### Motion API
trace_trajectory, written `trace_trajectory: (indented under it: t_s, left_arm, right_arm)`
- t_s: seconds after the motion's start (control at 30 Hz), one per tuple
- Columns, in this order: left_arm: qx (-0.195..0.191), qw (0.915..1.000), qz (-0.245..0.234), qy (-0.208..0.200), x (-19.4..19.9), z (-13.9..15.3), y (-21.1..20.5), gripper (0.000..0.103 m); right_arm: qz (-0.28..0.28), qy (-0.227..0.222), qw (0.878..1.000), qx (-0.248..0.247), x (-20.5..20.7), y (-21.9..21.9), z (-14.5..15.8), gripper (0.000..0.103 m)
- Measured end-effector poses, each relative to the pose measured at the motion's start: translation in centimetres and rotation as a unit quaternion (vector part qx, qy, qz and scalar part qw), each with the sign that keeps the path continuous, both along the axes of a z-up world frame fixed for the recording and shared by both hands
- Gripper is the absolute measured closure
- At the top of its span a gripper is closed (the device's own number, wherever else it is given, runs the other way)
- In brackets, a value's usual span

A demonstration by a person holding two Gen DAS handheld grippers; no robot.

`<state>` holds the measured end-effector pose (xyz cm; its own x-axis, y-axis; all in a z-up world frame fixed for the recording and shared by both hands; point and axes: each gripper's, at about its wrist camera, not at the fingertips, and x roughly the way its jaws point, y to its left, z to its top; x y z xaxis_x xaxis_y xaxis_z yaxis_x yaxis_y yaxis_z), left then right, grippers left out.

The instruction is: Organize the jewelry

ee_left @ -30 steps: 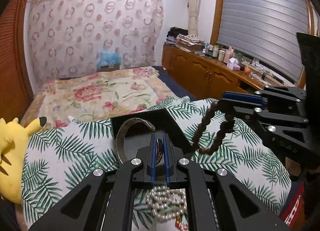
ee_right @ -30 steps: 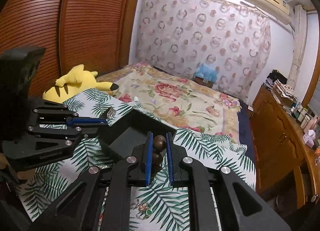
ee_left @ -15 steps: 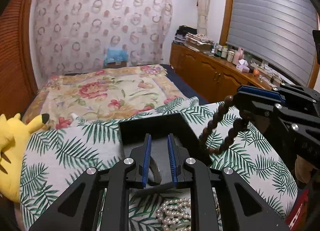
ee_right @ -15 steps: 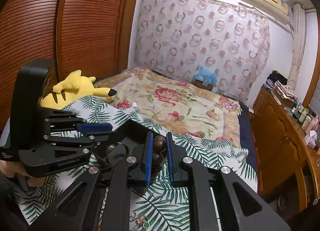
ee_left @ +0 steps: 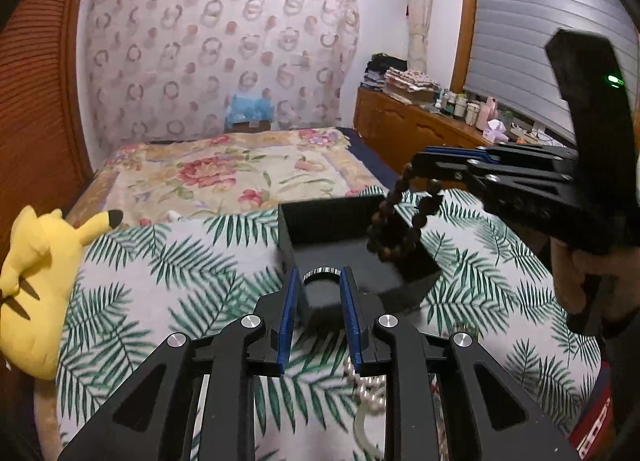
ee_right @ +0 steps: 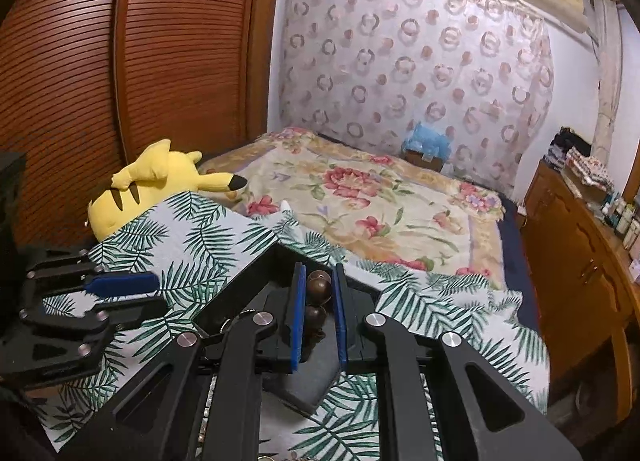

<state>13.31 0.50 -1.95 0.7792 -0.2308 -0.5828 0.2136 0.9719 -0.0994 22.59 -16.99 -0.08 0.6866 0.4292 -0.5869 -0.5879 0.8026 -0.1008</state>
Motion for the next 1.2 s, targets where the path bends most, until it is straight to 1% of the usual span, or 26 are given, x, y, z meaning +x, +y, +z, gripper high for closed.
trace_trajectory:
  t_s: [0.1,0.13,0.27,0.3,0.33,0.4,0.5,0.57,0.77,0.9,0.97,1.2]
  left_arm:
    - [-0.003,1.0,0.001,0.006,-0.9,-0.6,0.4,0.078]
    - [-0.003,1.0,0.001,0.008,-1.2,-0.7,0.5,0.074]
    - [-0.003,0.9999,-0.003,0.015,-2.4,-1.6,0.4,0.072]
    - [-0.004,0.9998,-0.005,0.017,-2.8,-1.8,0.4,0.072]
    - [-0.004,0.9998,-0.006,0.019,-3.1,-2.0,0.4,0.072]
    - [-0.003,0.9997,-0.01,0.023,-3.8,-2.3,0.2,0.071]
    - [0.0,0.9995,-0.017,0.026,-5.1,-2.7,0.0,0.069]
    - [-0.003,0.9994,-0.021,0.029,-5.7,-3.0,0.0,0.066]
    - [-0.006,0.999,-0.02,0.039,-7.3,-3.8,0.1,0.066]
    - [-0.003,0.999,-0.017,0.041,-7.8,-4.0,0.1,0.063]
    - [-0.003,0.999,-0.015,0.042,-8.0,-4.2,0.3,0.06]
    - [-0.004,0.9987,-0.013,0.049,-8.7,-4.9,0.5,0.058]
  right_arm:
    - [0.003,0.016,1.0,-0.004,0.2,0.3,-1.1,0.088]
    - [0.003,0.019,1.0,-0.006,0.2,0.3,-1.5,0.088]
    - [0.002,0.025,1.0,-0.007,-0.3,0.0,-2.5,0.087]
    - [0.003,0.026,1.0,-0.006,-0.4,-0.2,-2.6,0.085]
    - [0.003,0.026,1.0,-0.004,-0.6,-0.4,-2.7,0.079]
    - [0.001,0.026,1.0,-0.003,-1.2,-1.0,-3.0,0.077]
    - [0.007,0.025,1.0,0.006,-3.0,-1.8,-3.2,0.077]
    - [0.009,0.029,0.999,0.013,-4.6,-2.4,-3.7,0.077]
    - [0.022,0.046,0.998,0.026,-9.0,-3.6,-5.3,0.077]
    - [0.037,0.06,0.997,0.02,-11.5,-3.4,-6.8,0.077]
    - [0.044,0.068,0.997,0.015,-12.6,-3.3,-7.6,0.077]
    - [0.064,0.093,0.994,-0.014,-14.6,-2.8,-10.0,0.077]
